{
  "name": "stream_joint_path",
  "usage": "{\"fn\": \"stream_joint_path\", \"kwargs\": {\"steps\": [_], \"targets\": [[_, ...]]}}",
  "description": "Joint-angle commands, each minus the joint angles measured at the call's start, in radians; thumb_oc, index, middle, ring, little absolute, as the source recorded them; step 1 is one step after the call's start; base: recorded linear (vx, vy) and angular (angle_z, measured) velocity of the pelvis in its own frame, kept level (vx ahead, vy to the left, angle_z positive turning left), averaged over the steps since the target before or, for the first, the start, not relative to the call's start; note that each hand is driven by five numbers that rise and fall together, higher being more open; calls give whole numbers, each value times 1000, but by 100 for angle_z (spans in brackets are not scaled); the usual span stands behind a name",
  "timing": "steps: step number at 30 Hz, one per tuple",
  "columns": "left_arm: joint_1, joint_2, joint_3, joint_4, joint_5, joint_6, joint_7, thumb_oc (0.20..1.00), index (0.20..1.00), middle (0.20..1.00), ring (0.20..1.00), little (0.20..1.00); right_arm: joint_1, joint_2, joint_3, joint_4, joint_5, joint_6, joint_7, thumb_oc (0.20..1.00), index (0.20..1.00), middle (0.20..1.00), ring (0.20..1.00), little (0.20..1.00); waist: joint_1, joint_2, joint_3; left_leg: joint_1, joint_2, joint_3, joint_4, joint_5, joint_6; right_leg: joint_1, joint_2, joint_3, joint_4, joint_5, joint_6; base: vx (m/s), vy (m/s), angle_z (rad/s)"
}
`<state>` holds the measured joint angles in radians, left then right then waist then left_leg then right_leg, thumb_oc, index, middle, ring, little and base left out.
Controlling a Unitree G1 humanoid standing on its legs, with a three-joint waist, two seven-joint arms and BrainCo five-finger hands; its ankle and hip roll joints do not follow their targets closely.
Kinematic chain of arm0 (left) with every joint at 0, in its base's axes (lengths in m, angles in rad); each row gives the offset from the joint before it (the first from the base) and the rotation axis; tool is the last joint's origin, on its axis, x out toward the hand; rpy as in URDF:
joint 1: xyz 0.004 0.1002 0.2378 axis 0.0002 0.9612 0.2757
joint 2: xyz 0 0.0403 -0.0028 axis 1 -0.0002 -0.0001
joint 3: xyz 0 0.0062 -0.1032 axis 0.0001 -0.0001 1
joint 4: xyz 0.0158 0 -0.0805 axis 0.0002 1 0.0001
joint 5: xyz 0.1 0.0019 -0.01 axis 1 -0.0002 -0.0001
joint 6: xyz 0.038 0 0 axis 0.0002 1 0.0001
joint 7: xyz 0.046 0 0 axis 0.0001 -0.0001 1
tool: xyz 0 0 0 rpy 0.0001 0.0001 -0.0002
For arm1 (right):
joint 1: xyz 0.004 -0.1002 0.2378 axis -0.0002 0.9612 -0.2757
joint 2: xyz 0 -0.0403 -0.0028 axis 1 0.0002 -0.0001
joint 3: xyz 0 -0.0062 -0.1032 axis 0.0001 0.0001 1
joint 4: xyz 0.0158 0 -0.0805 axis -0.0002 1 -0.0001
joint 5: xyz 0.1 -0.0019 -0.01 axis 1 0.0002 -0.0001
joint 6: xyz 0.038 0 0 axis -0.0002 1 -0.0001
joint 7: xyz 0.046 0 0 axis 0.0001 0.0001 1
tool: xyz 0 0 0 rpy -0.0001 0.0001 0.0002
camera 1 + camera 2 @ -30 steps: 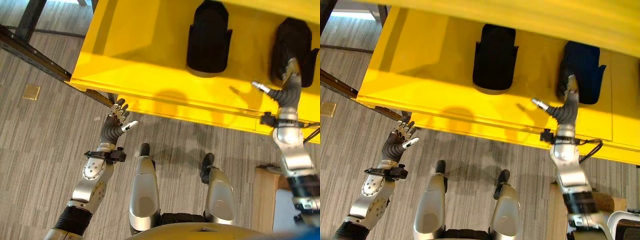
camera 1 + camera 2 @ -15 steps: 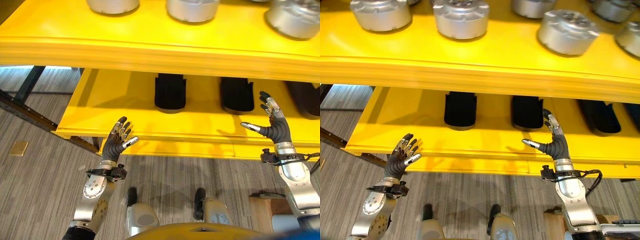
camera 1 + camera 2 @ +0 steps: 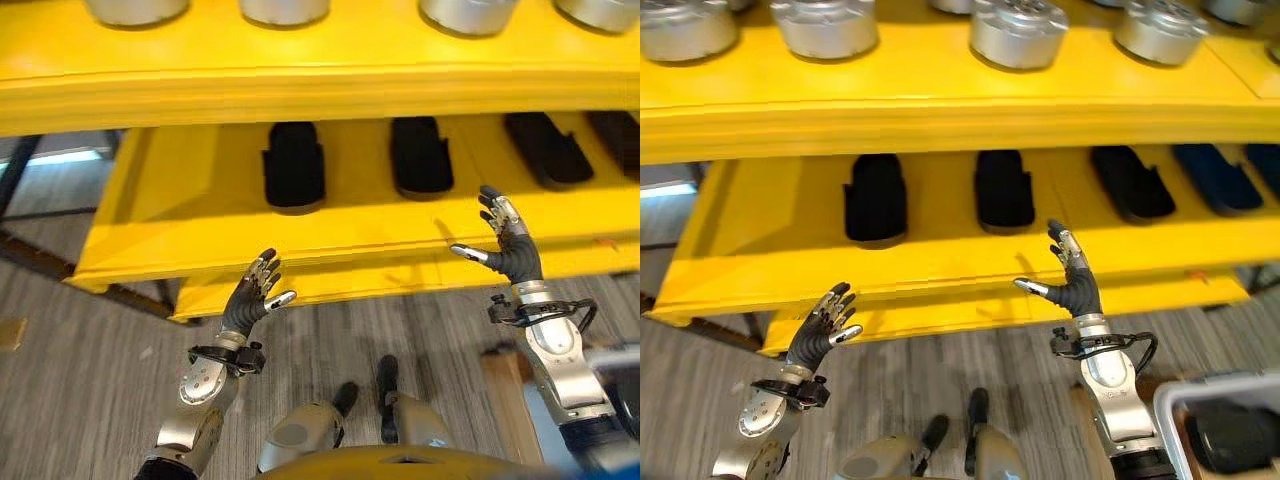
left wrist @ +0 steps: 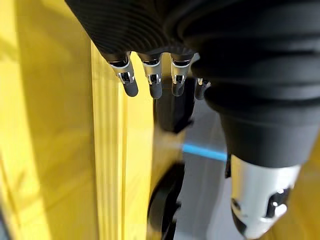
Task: Move parts from the plastic box to the shelf.
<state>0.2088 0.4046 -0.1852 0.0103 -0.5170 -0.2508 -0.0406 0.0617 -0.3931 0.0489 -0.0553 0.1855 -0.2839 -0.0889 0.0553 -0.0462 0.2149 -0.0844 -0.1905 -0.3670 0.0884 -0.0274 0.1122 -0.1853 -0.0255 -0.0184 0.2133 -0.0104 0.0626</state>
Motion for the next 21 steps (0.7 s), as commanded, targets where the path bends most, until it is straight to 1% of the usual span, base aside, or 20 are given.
{"fn": "stream_joint_path", "kwargs": {"steps": [1,4,5,6,9,10,11,12,13,14,15,16,17,19,20,21], "targets": [[7,20,63,-63,10,-67,-12,1000,1000,1000,1000,1000,-32,-43,-15,-33,39,-43,-2,1000,1000,1000,1000,1000,20,-21,-52,-34,22,70,-42,54,-66,154,20,-30,-209,3,8,88,140,-58],[0,24,66,-65,7,-68,3,1000,1000,1000,1000,1000,-38,-33,0,-21,46,-35,-5,1000,1000,1000,1000,1000,15,-24,-56,-24,23,109,-31,34,-54,155,11,-4,-198,5,18,45,160,-57],[-19,24,65,-51,17,-67,26,1000,1000,1000,1000,1000,-38,-28,12,-36,50,-22,2,1000,1000,1000,1000,1000,-1,-20,-52,-9,25,160,-16,6,-39,135,12,46,-169,12,29,4,247,-40],[-23,23,66,-49,21,-68,33,1000,1000,1000,1000,1000,-32,-25,13,-42,53,-20,4,1000,1000,1000,1000,1000,-1,-20,-48,-4,30,178,-20,4,-36,128,16,64,-162,15,33,-11,241,-57],[-34,19,63,-39,29,-66,43,1000,1000,1000,1000,1000,-14,-21,9,-60,57,-13,13,1000,1000,1000,1000,1000,-16,-24,-42,8,41,224,-29,-6,-28,109,20,98,-149,32,49,-24,86,-74],[-38,19,65,-38,29,-67,50,1000,1000,1000,1000,1000,-16,-19,9,-64,57,-13,10,1000,1000,1000,1000,1000,-17,-24,-34,7,47,243,-26,-8,-27,95,18,92,-134,35,55,-108,59,-77],[-43,22,72,-44,26,-65,63,1000,1000,1000,1000,1000,-27,-11,13,-70,53,-11,5,1000,1000,1000,1000,1000,3,-20,-14,6,74,289,-17,-20,-33,77,-19,-11,-97,23,66,-129,17,-90],[-50,25,76,-44,26,-61,62,1000,1000,1000,1000,1000,-38,-5,15,-69,50,-7,0,1000,1000,1000,1000,1000,20,-13,-4,5,96,322,-14,-25,-42,83,-69,-128,-83,10,68,-116,-9,-145],[-50,26,75,-44,27,-59,61,1000,1000,1000,1000,1000,-48,0,21,-70,53,-8,-3,1000,1000,1000,1000,1000,25,-8,-3,13,115,350,-23,-26,-48,103,-107,-207,-87,5,65,-56,-6,-192],[-51,25,73,-44,27,-58,62,1000,1000,1000,1000,1000,-53,7,25,-66,56,-9,-7,1000,1000,1000,1000,1000,27,-4,-3,23,130,371,-30,-29,-49,113,-138,-251,-83,6,63,-20,19,-173],[-57,17,70,-31,26,-53,65,1000,1000,1000,1000,1000,-57,14,32,-59,51,-6,-9,1000,1000,1000,1000,1000,30,-1,-7,41,148,406,-38,-40,-47,125,-188,-283,-86,27,64,-11,19,-112],[-57,16,71,-32,26,-52,67,1000,1000,1000,1000,1000,-59,14,34,-54,45,-2,-10,1000,1000,1000,1000,1000,31,-3,-11,45,146,421,-45,-43,-45,129,-212,-291,-103,55,75,-10,-18,-69],[-54,15,75,-41,27,-51,72,1000,1000,1000,1000,1000,-62,16,36,-51,47,-1,-14,1000,1000,1000,1000,1000,36,0,-10,51,153,444,-43,-55,-47,123,-259,-309,-129,97,94,-7,-46,-89],[-50,10,76,-41,24,-49,71,1000,1000,1000,1000,1000,-75,16,40,-41,33,6,-17,1000,1000,1000,1000,1000,45,-3,-10,46,158,466,-30,-65,-45,108,-300,-312,-153,159,115,6,-87,-114],[-50,13,82,-41,28,-49,72,1000,1000,1000,1000,1000,-84,18,42,-39,32,9,-20,1000,1000,1000,1000,1000,50,-7,-11,50,163,487,-27,-73,-47,106,-338,-337,-187,195,131,71,-158,-86],[-49,15,86,-39,31,-47,74,1000,1000,1000,1000,1000,-85,19,41,-36,29,10,-23,1000,1000,1000,1000,1000,53,-8,-14,60,177,490,-22,-91,-56,107,-360,-347,-201,210,152,82,-175,-57]]}}
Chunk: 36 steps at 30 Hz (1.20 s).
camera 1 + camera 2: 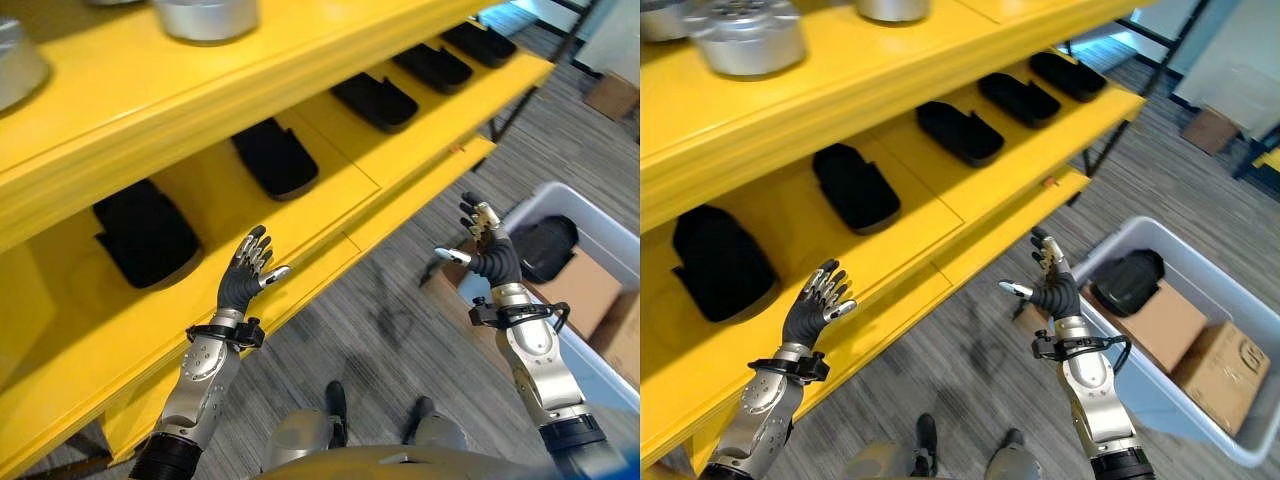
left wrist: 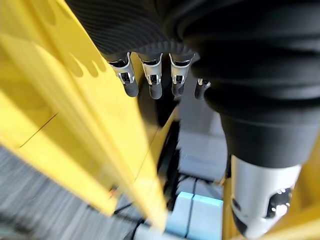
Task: Move parts from the plastic box to the shelf.
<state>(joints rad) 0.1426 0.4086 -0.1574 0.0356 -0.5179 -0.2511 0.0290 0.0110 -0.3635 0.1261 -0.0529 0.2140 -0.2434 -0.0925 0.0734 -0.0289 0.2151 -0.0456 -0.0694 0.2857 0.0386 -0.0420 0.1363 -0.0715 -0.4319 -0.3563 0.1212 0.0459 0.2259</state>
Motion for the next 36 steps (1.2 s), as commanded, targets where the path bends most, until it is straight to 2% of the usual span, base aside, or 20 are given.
{"fn": "stream_joint_path", "kwargs": {"steps": [1,2,3,7,10,12,14,15,16,17,19,21,22,23,24,25,26,29,31,36], "targets": [[19,12,61,-64,34,-46,4,1000,1000,1000,1000,1000,-34,-12,-38,-42,-5,-26,-18,1000,1000,1000,1000,1000,37,-32,-14,23,57,-152,30,-81,-82,-1,40,-14,-116,174,-4,49,-179,-45],[15,10,65,-57,39,-42,4,1000,1000,1000,1000,1000,-24,-12,-43,-49,-4,-23,-14,1000,1000,1000,1000,1000,38,-50,-14,21,49,-136,33,-78,-81,17,35,-28,-136,183,-6,17,-166,-40],[16,8,70,-50,47,-44,4,1000,1000,1000,1000,1000,-17,-8,-46,-49,-2,-20,-10,1000,1000,1000,1000,1000,41,-67,-18,30,45,-123,30,-81,-85,26,30,-45,-144,206,13,36,-177,-24],[24,-8,71,-39,48,-39,3,1000,1000,1000,1000,1000,20,-26,-75,-68,-8,-14,-3,1000,1000,1000,1000,1000,24,-73,-36,49,69,-128,30,-81,-102,24,45,-51,-109,202,17,119,-199,-6],[16,-16,52,-41,37,-32,-8,1000,1000,1000,1000,1000,58,-58,-115,-76,-8,-18,-1,1000,1000,1000,1000,1000,-11,-66,-41,74,134,-135,30,-76,-137,45,98,-56,-93,123,-11,137,-317,-13],[8,-17,33,-42,31,-27,-20,1000,1000,1000,1000,1000,78,-89,-151,-80,-13,-23,-10,1000,1000,1000,1000,1000,-38,-48,-38,103,199,-128,12,-54,-171,32,151,-37,-46,39,-46,125,-386,-18],[3,-21,26,-37,27,-27,-18,1000,1000,1000,1000,1000,80,-95,-159,-76,-11,-25,-15,1000,1000,1000,1000,1000,-48,-41,-36,107,224,-122,15,-49,-182,18,172,-19,-21,8,-62,78,-295,-22],[-10,-25,19,-28,25,-28,-15,1000,1000,1000,1000,1000,75,-101,-162,-81,-6,-29,-24,1000,1000,1000,1000,1000,-54,-39,-28,77,244,-122,85,-50,-190,18,193,-2,-20,-22,-82,42,-404,-30],[-29,-36,11,-17,14,-33,-10,1000,1000,1000,1000,1000,63,-109,-151,-83,9,-37,-27,1000,1000,1000,1000,1000,-50,-40,2,-11,255,-161,306,16,-211,33,228,22,-32,-42,-126,18,-334,-29],[-30,-37,11,-16,14,-33,-10,1000,1000,1000,1000,1000,62,-109,-151,-83,9,-38,-27,1000,1000,1000,1000,1000,-52,-37,1,-19,259,-165,316,12,-212,32,231,20,-32,-43,-127,-16,-238,-35],[-65,-48,5,-3,-4,-39,8,1000,1000,1000,1000,1000,34,-120,-124,-80,15,-48,-32,1000,1000,1000,1000,1000,-31,-49,41,-86,202,-275,446,74,-229,38,249,50,-48,-42,-150,-24,-117,-41],[-87,-55,7,-7,-7,-37,16,1000,1000,1000,1000,1000,12,-122,-116,-68,15,-48,-45,1000,1000,1000,1000,1000,-30,-67,49,-125,204,-320,335,80,-223,37,252,66,-82,-35,-143,56,-32,-60],[-83,-58,14,-11,-7,-37,19,1000,1000,1000,1000,1000,5,-119,-113,-69,18,-53,-48,1000,1000,1000,1000,1000,-28,-63,46,-110,235,-332,205,87,-220,43,264,81,-98,-39,-130,131,77,-30],[-85,-62,8,-11,-9,-40,21,1000,1000,1000,1000,1000,-1,-118,-110,-68,28,-61,-53,1000,1000,1000,1000,1000,-28,-55,44,-110,273,-348,89,120,-221,41,271,99,-105,-38,-121,150,174,2],[-91,-68,-2,-2,-1,-46,32,1000,1000,1000,1000,1000,-7,-109,-107,-50,34,-69,-67,1000,1000,1000,1000,1000,-18,-42,47,-133,306,-399,4,191,-237,47,274,117,-109,-40,-109,199,417,-9],[-101,-83,-16,22,-5,-52,36,1000,1000,1000,1000,1000,1,-84,-108,-36,46,-68,-73,1000,1000,1000,1000,1000,-34,-7,43,-122,313,-418,-83,195,-263,60,257,148,-113,-45,-87,162,364,-33],[-100,-83,-15,23,-5,-53,35,1000,1000,1000,1000,1000,2,-84,-108,-38,46,-67,-73,1000,1000,1000,1000,1000,-29,-7,44,-117,315,-412,-82,191,-263,60,258,153,-111,-47,-87,214,516,-69],[-124,-78,-34,21,-1,-55,35,1000,1000,1000,1000,1000,16,-54,-117,-29,25,-59,-91,1000,1000,1000,1000,1000,-38,2,40,-105,278,-374,-39,143,-257,66,208,164,-113,-23,-68,112,284,-108],[-129,-60,-31,14,19,-60,40,1000,1000,1000,1000,1000,26,-32,-118,-27,41,-57,-85,1000,1000,1000,1000,1000,-35,-14,50,-102,241,-344,-2,99,-230,63,166,187,-119,6,-45,90,285,-69],[-176,-25,-6,20,35,-74,88,1000,1000,1000,1000,1000,24,-15,-100,-33,35,-45,-80,1000,1000,1000,1000,1000,-36,-59,70,-151,200,-261,103,25,-200,16,97,210,-140,70,-13,34,214,-52]]}}
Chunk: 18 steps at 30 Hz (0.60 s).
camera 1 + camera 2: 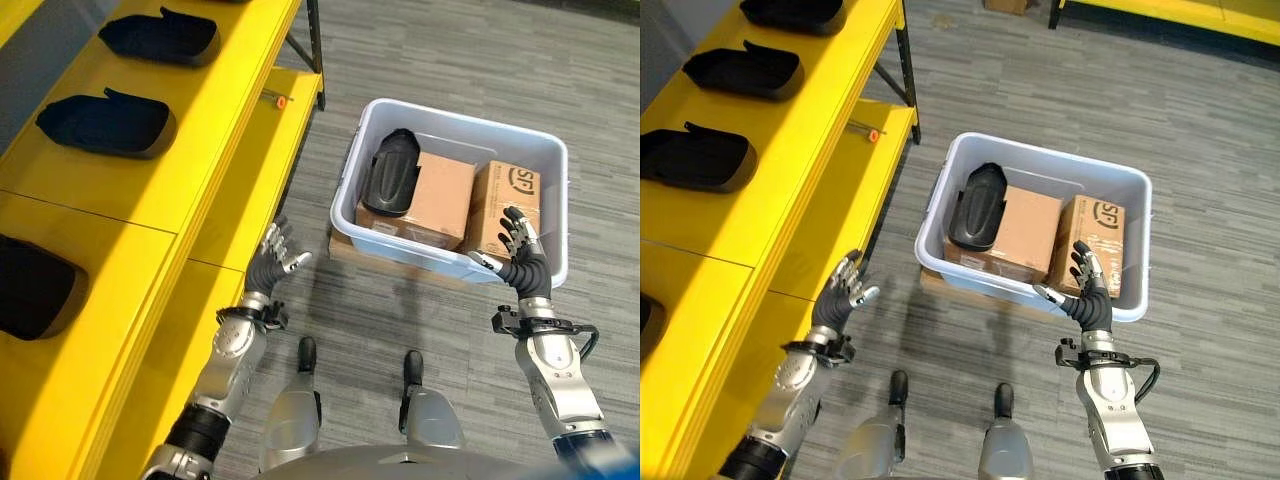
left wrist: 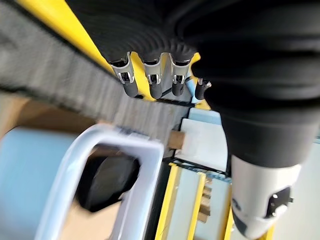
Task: Move parts from the plastic box to the shelf.
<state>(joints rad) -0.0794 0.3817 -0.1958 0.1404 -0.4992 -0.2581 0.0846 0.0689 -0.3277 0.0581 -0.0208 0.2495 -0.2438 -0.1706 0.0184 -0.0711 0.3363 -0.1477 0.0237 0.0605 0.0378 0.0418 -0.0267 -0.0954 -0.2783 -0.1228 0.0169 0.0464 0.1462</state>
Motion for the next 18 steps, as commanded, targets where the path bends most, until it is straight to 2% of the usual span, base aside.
{"fn": "stream_joint_path", "kwargs": {"steps": [1,4,10,18], "targets": [[40,2,36,-82,20,-69,41,1000,1000,1000,1000,1000,-33,-51,-33,-70,-5,-44,-4,1000,1000,1000,1000,1000,17,-22,-47,-55,106,-32,111,-66,-33,35,-61,-23,-36,76,69,42,110,-36],[22,0,45,-83,28,-69,65,1000,1000,1000,1000,1000,-29,-54,-39,-80,-6,-41,-6,1000,1000,1000,1000,1000,13,-35,-31,-78,109,-30,126,-69,-33,19,-62,-32,-32,86,71,31,19,-2],[-12,-6,47,-75,42,-74,95,1000,1000,1000,1000,1000,-45,-60,-19,-85,-8,-42,-7,1000,1000,1000,1000,1000,-4,-32,-11,-71,128,-21,85,-43,-47,-8,-46,-35,-29,85,67,37,-28,1],[-148,-19,26,-60,51,-95,154,1000,1000,1000,1000,1000,-105,-67,51,-96,18,-49,-3,1000,1000,1000,1000,1000,-55,-9,30,-45,167,28,13,4,-70,-92,-10,25,-2,69,60,-20,-43,-17]]}}
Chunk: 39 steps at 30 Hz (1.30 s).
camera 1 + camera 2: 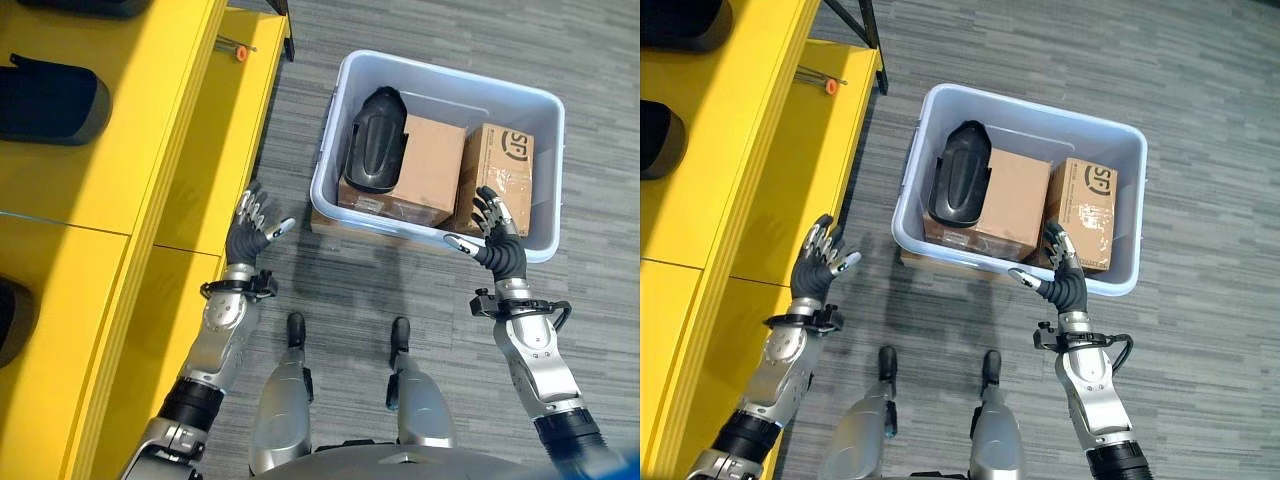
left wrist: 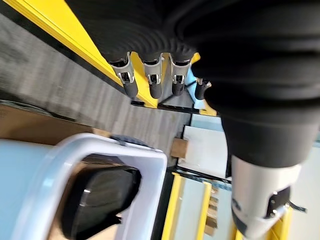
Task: Move parts from the plastic box to the shelf.
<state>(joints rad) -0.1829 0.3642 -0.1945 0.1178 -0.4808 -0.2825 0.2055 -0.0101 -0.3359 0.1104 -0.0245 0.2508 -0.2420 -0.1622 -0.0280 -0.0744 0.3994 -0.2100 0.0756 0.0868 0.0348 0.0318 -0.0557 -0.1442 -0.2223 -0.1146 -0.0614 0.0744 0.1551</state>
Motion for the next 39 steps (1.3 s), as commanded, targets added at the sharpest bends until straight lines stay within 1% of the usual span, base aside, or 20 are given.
{"fn": "stream_joint_path", "kwargs": {"steps": [1,3,6,7,9,12,13,15,16,20,22,23,24,26,29,35,39], "targets": [[-66,-3,23,-33,34,-74,44,1000,1000,1000,1000,1000,-34,-60,6,-98,20,-52,-11,1000,1000,1000,1000,1000,-17,-5,-28,20,120,12,8,18,-43,-55,-62,26,77,45,51,-44,-21,-26],[-106,-4,22,-22,45,-80,62,1000,1000,1000,1000,1000,-48,-67,16,-106,21,-55,-11,1000,1000,1000,1000,1000,-29,-5,-19,26,126,31,-4,23,-46,-78,-53,49,79,50,53,-29,-29,-45],[-208,-3,7,19,67,-91,105,1000,1000,1000,1000,1000,-67,-75,38,-107,29,-61,-11,1000,1000,1000,1000,1000,-58,-9,-9,33,137,65,-25,34,-55,-112,-37,79,77,59,56,-13,-39,-42],[-267,11,-2,49,138,-88,152,1000,1000,1000,1000,1000,-72,-81,44,-110,33,-65,-8,1000,1000,1000,1000,1000,-72,-11,-4,39,143,78,-34,38,-58,-123,-31,88,80,59,56,-12,-49,-42],[-401,21,-32,135,210,-78,231,1000,1000,1000,1000,1000,-84,-93,60,-117,39,-75,-16,1000,1000,1000,1000,1000,-110,-15,15,37,157,104,-42,47,-67,-163,-15,118,92,60,54,-17,-79,-47],[-464,15,-50,176,228,-74,262,1000,1000,1000,1000,1000,-97,-91,70,-118,28,-80,-28,1000,1000,1000,1000,1000,-127,-19,21,33,164,118,-47,53,-72,-183,-6,128,96,63,54,-3,-56,-24],[-504,11,-63,206,230,-76,276,1000,1000,1000,1000,1000,-98,-97,78,-120,27,-83,-23,1000,1000,1000,1000,1000,-139,-20,24,31,167,124,-54,57,-75,-194,-3,132,100,63,55,-9,-44,-24],[-587,-2,-82,305,230,-65,310,1000,1000,1000,1000,1000,-118,-103,99,-118,36,-90,-27,1000,1000,1000,1000,1000,-164,-23,31,26,170,141,-63,64,-79,-219,6,148,101,69,54,-21,-21,-19],[-633,1,-82,361,223,-57,331,1000,1000,1000,1000,1000,-123,-102,110,-118,43,-94,-29,1000,1000,1000,1000,1000,-174,-31,37,27,173,152,-65,63,-81,-228,13,158,99,73,55,-3,-3,-16],[-683,13,-65,440,205,-51,357,1000,1000,1000,1000,1000,-114,-106,114,-125,50,-103,-31,1000,1000,1000,1000,1000,-191,-42,45,28,178,162,-67,62,-86,-243,21,169,101,74,54,3,-6,-13],[-713,32,-47,494,214,-39,390,1000,1000,1000,1000,1000,-113,-109,118,-122,45,-107,-35,1000,1000,1000,1000,1000,-196,-48,47,25,181,166,-68,63,-89,-251,24,172,101,75,54,1,-18,-9],[-762,59,-14,580,164,-41,420,1000,1000,1000,1000,1000,-117,-113,133,-118,50,-113,-44,1000,1000,1000,1000,1000,-206,-60,52,21,186,171,-71,67,-94,-265,33,174,103,78,54,-1,-23,-6],[-764,60,-14,581,163,-41,420,1000,1000,1000,1000,1000,-118,-113,134,-117,50,-113,-44,1000,1000,1000,1000,1000,-206,-61,53,20,186,172,-71,67,-94,-266,33,174,104,78,54,-3,-26,-8],[-783,84,9,627,145,-42,432,1000,1000,1000,1000,1000,-116,-117,140,-122,51,-118,-45,1000,1000,1000,1000,1000,-211,-71,54,15,190,172,-71,69,-97,-272,40,176,105,80,54,3,-28,-8],[-817,136,39,697,132,-37,458,1000,1000,1000,1000,1000,-115,-125,153,-120,60,-126,-41,1000,1000,1000,1000,1000,-213,-84,61,10,197,172,-75,73,-101,-280,48,173,105,79,54,12,-32,-9],[-856,176,31,778,145,-21,473,1000,1000,1000,1000,1000,-116,-137,164,-124,78,-139,-33,1000,1000,1000,1000,1000,-212,-96,74,-3,204,167,-76,77,-104,-297,57,164,115,73,51,2,-4,-1],[-883,178,6,820,129,-18,449,1000,1000,1000,1000,1000,-114,-141,169,-123,90,-142,-32,1000,1000,1000,1000,1000,-217,-102,80,-16,205,163,-72,79,-105,-311,62,165,120,73,50,-1,-2,1]]}}
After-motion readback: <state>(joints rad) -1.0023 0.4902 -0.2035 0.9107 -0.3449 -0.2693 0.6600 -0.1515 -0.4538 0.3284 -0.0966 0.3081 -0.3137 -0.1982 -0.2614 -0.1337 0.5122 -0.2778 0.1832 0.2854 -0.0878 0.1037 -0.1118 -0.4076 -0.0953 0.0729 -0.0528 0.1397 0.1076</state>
